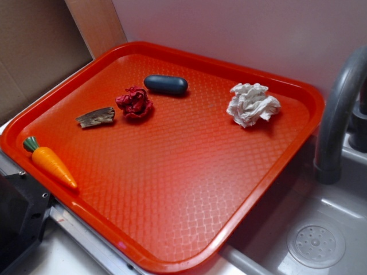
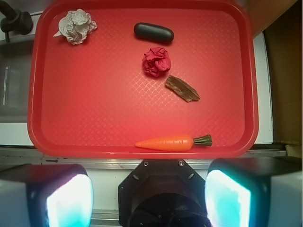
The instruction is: Grab the plastic pickle.
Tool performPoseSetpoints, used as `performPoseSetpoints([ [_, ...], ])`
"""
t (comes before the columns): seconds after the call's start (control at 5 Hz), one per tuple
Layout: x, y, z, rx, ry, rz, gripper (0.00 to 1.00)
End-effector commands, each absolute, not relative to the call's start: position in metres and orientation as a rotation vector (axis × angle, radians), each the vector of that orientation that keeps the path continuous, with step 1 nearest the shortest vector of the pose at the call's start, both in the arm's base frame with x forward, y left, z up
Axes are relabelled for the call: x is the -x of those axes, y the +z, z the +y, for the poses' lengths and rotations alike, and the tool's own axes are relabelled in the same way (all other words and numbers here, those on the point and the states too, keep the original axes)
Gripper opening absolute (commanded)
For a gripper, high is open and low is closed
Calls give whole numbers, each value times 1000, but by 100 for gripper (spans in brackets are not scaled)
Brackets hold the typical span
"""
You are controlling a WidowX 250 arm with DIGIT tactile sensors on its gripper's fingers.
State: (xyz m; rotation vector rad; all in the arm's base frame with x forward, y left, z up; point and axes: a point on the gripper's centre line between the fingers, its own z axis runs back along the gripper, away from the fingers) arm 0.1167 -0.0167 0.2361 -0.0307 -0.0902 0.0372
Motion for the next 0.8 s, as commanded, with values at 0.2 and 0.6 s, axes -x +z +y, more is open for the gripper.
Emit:
performPoseSetpoints([
  [0.2,-148,209,8,26,121,-124,100],
  [0.6,-147,219,8,184,-20,-221,100],
])
